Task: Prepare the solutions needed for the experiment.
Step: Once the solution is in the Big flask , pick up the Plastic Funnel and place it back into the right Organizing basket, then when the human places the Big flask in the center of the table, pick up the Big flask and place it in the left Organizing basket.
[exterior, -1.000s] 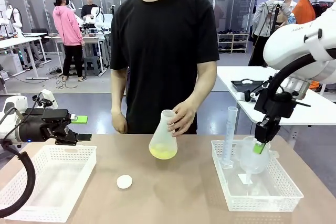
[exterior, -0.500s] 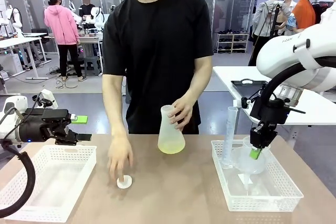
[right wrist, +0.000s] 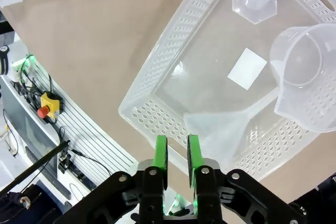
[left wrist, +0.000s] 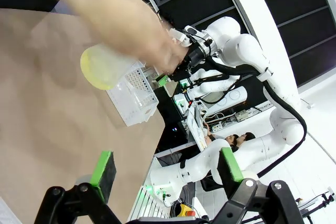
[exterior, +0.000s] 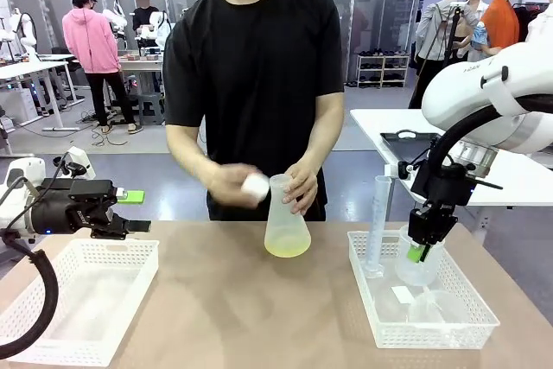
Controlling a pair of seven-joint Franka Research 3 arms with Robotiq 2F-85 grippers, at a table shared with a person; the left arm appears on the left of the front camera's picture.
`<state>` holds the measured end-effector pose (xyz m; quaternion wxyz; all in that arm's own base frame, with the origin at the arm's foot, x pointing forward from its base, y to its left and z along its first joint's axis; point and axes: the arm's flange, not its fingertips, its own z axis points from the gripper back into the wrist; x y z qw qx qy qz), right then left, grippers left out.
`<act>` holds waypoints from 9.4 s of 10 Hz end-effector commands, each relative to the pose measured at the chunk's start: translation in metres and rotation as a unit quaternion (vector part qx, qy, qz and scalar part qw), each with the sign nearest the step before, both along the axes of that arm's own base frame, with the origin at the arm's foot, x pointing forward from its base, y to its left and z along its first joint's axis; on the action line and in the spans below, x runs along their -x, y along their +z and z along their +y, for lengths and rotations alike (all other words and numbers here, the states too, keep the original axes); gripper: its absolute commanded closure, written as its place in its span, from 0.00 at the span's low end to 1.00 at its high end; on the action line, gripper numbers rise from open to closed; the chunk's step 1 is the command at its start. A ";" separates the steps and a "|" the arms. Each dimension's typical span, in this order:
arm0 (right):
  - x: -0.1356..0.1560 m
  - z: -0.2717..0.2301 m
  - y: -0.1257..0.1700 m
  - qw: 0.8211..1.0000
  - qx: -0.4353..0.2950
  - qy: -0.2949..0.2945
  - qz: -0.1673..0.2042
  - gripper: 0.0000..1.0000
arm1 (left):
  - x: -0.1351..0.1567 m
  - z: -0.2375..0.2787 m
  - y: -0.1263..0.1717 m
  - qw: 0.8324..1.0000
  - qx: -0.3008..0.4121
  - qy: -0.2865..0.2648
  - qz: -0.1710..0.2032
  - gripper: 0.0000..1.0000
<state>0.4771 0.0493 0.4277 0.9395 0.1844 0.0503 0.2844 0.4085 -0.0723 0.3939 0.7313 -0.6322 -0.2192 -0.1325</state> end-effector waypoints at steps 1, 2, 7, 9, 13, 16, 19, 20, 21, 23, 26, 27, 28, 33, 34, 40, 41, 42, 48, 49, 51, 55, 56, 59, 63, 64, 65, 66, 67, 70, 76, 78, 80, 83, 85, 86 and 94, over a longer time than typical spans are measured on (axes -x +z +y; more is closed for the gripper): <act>0.001 0.001 -0.001 1.000 0.000 0.007 0.002 0.78 | 0.001 -0.002 0.002 1.000 -0.008 0.000 -0.001 0.00; 0.001 0.001 -0.001 1.000 0.000 0.007 0.002 0.78 | 0.001 -0.002 0.002 1.000 -0.008 0.000 -0.001 0.00; 0.001 0.001 -0.001 1.000 0.000 0.007 0.002 0.78 | 0.001 -0.002 0.002 1.000 -0.008 0.000 -0.001 0.00; 0.001 0.001 -0.001 1.000 0.000 0.007 0.002 0.78 | 0.001 -0.002 0.002 1.000 -0.008 0.000 -0.001 0.00; 0.031 -0.012 0.020 0.995 -0.074 -0.059 -0.029 0.78 | 0.001 -0.002 0.002 1.000 -0.008 0.000 -0.001 0.00; 0.063 -0.036 0.048 0.974 -0.162 -0.156 -0.025 0.78 | 0.001 -0.002 0.002 1.000 -0.008 0.000 -0.001 0.00; 0.084 -0.044 0.056 0.928 -0.323 -0.180 0.046 0.58 | 0.001 -0.002 0.002 1.000 -0.008 0.000 -0.001 0.00; 0.087 -0.049 0.057 0.915 -0.351 -0.186 0.074 0.48 | 0.001 -0.002 0.002 1.000 -0.008 0.000 -0.001 0.00; 0.090 -0.053 0.056 0.905 -0.370 -0.189 0.093 0.38 | 0.001 -0.002 0.002 1.000 -0.008 0.000 -0.001 0.00; 0.091 -0.057 0.052 0.891 -0.393 -0.201 0.105 0.19 | 0.001 -0.002 0.002 1.000 -0.008 0.000 -0.001 0.00; 0.095 -0.062 0.049 0.862 -0.427 -0.253 0.099 0.00 | 0.001 -0.002 0.002 1.000 -0.008 0.000 -0.001 0.00; 0.096 -0.061 0.047 0.855 -0.430 -0.275 0.093 0.00 | 0.001 -0.002 0.002 1.000 -0.008 0.000 -0.001 0.00; 0.098 -0.061 0.044 0.843 -0.438 -0.297 0.094 0.00 | 0.001 -0.002 0.002 1.000 -0.008 0.000 -0.001 0.00; 0.102 -0.056 0.034 0.817 -0.468 -0.322 0.099 0.00 | 0.001 -0.002 0.002 1.000 -0.008 0.000 -0.001 0.00; 0.099 -0.063 0.032 0.823 -0.468 -0.309 0.091 0.00 | 0.001 -0.002 0.002 1.000 -0.008 0.000 -0.001 0.00; 0.099 -0.063 0.032 0.823 -0.468 -0.309 0.091 0.00 | 0.001 -0.002 0.002 1.000 -0.008 0.000 -0.001 0.00; 0.099 -0.063 0.032 0.823 -0.468 -0.309 0.091 0.00 | 0.001 -0.002 0.002 1.000 -0.008 0.000 -0.001 0.00; 0.099 -0.063 0.032 0.823 -0.468 -0.309 0.091 0.00 | 0.001 -0.002 0.002 1.000 -0.008 0.000 -0.001 0.00; 0.099 -0.063 0.032 0.823 -0.468 -0.309 0.091 0.00 | 0.001 -0.002 0.002 1.000 -0.008 0.000 -0.001 0.00; 0.099 -0.063 0.032 0.823 -0.468 -0.309 0.091 0.00 | 0.000 0.000 0.000 1.000 0.000 0.000 0.000 0.00; 0.099 -0.063 0.032 0.823 -0.468 -0.309 0.091 0.00 | -0.010 0.000 0.006 0.995 -0.064 0.001 -0.080 0.00; 0.099 -0.063 0.032 0.823 -0.468 -0.309 0.091 0.00 | -0.039 -0.012 0.007 0.976 -0.196 0.001 -0.099 0.00; 0.099 -0.063 0.032 0.823 -0.468 -0.309 0.091 0.00 | -0.041 -0.016 0.011 0.967 -0.232 -0.005 -0.106 0.00; 0.099 -0.063 0.032 0.823 -0.468 -0.309 0.091 0.00 | -0.027 -0.018 0.026 0.911 -0.337 -0.052 -0.231 0.00; 0.099 -0.063 0.032 0.823 -0.468 -0.309 0.091 0.00 | 0.018 -0.004 0.034 0.823 -0.422 -0.114 -0.362 0.00; 0.099 -0.063 0.032 0.823 -0.468 -0.309 0.091 0.00 | -0.008 -0.022 0.030 0.857 -0.390 -0.112 -0.316 0.00; 0.099 -0.063 0.032 0.823 -0.468 -0.309 0.091 0.00 | -0.008 -0.022 0.030 0.857 -0.390 -0.112 -0.316 0.00; 0.099 -0.063 0.032 0.823 -0.468 -0.309 0.091 0.00 | -0.008 -0.022 0.030 0.857 -0.390 -0.112 -0.316 0.00; 0.099 -0.063 0.032 0.823 -0.468 -0.309 0.091 0.00 | -0.008 -0.022 0.030 0.857 -0.390 -0.112 -0.316 0.00; 0.099 -0.063 0.032 0.823 -0.468 -0.309 0.091 0.00 | -0.015 -0.016 0.025 0.811 -0.430 -0.104 -0.382 0.00; 0.099 -0.063 0.032 0.823 -0.468 -0.309 0.091 0.00 | -0.022 0.000 -0.023 0.782 -0.307 -0.195 -0.506 0.00; 0.099 -0.063 0.032 0.823 -0.468 -0.309 0.091 0.00 | -0.012 -0.004 -0.005 0.760 -0.337 -0.205 -0.516 0.00; 0.099 -0.063 0.032 0.823 -0.468 -0.309 0.091 0.00 | -0.012 0.001 -0.011 0.763 -0.325 -0.201 -0.522 0.00; 0.099 -0.063 0.032 0.823 -0.468 -0.309 0.091 0.00 | -0.036 -0.004 -0.033 0.803 -0.205 -0.150 -0.540 0.00; 0.099 -0.063 0.032 0.823 -0.468 -0.309 0.091 0.00 | -0.035 -0.009 -0.035 0.812 -0.148 -0.154 -0.543 0.00; 0.099 -0.063 0.032 0.823 -0.468 -0.309 0.091 0.00 | -0.036 -0.011 -0.037 0.816 -0.131 -0.144 -0.545 0.00; 0.099 -0.063 0.032 0.823 -0.468 -0.309 0.091 0.00 | -0.029 -0.035 -0.019 0.795 -0.095 -0.144 -0.581 0.00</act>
